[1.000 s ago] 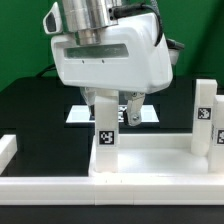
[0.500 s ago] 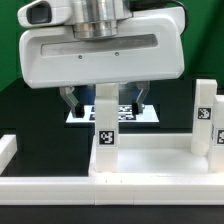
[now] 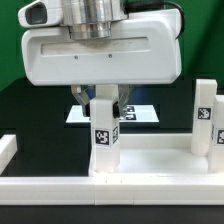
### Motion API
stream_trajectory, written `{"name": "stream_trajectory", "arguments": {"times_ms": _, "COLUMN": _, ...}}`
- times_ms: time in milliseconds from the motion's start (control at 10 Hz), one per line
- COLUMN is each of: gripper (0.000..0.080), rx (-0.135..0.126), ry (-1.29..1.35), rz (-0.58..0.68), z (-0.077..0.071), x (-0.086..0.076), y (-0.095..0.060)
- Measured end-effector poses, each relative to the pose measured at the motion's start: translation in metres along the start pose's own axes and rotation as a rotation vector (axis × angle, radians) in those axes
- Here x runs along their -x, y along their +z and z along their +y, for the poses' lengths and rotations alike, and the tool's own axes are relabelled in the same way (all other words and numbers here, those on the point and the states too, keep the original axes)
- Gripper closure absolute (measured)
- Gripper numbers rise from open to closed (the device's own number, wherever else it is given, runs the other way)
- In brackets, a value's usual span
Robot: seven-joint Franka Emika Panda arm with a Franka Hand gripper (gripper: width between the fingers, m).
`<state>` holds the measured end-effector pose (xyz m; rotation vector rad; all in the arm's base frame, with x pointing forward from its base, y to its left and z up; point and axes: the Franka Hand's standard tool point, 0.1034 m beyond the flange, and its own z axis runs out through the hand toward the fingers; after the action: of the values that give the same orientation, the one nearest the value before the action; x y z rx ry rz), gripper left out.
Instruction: Assemble desk
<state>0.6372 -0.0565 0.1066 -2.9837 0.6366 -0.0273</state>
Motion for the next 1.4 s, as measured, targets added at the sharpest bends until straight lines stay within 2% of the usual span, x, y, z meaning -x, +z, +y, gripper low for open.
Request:
{"name": "stream_trajectory", "arguments": {"times_ms": 300, "gripper": 0.0507, "rx": 0.009, "ry": 0.523, "rz": -0.006, "z": -0.0046, "x": 0.0036, "y": 0.0002}}
{"name": "stream_trajectory", "arguments": {"times_ms": 500, "gripper": 0.0507, "rx": -0.052, "ry": 0.942, "rz": -0.033, "z": -0.0042, "x": 0.0016, "y": -0.0004}}
{"name": "stream_trajectory", "arguments": {"times_ms": 600, "gripper": 0.0506, "rx": -0.063, "ry": 1.076, "rz": -0.04, "z": -0.0044, "x": 0.0004, "y": -0.0014}}
{"name": "stream_trajectory", "arguments": {"times_ms": 700, "gripper": 0.0506, "rx": -0.06, "ry": 1.147, "rz": -0.042, "z": -0.0049, "x": 0.0009, "y": -0.001}}
{"name": "stream_trajectory", "arguments": {"times_ms": 800, "gripper": 0.0506, "rx": -0.059, "ry": 1.184, "rz": -0.041, "z": -0.0045, "x": 0.0006, "y": -0.0009}}
{"name": "stream_trajectory", "arguments": {"times_ms": 1000, "gripper": 0.0499, "rx": -0.059, "ry": 1.08, "rz": -0.038, "z": -0.0046, "x": 0.0008, "y": -0.0005}}
{"name": "stream_trajectory", "arguments": {"times_ms": 1100, "gripper": 0.0297, "rx": -0.063, "ry": 0.841, "rz": -0.035, "z": -0.0058, "x": 0.0018, "y": 0.0008}}
{"name": "stream_trajectory", "arguments": {"times_ms": 1200, "gripper": 0.0297, "rx": -0.069, "ry": 0.709, "rz": -0.032, "z": -0.0046, "x": 0.0027, "y": 0.0038}}
{"name": "stream_trajectory", "arguments": {"times_ms": 1300, "gripper": 0.0182, "rx": -0.07, "ry": 0.651, "rz": -0.012, "z": -0.0035, "x": 0.0031, "y": 0.0043}}
{"name": "stream_trajectory", "arguments": {"times_ms": 1400, "gripper": 0.016, "rx": -0.069, "ry": 0.575, "rz": -0.009, "z": -0.003, "x": 0.0025, "y": 0.0043}}
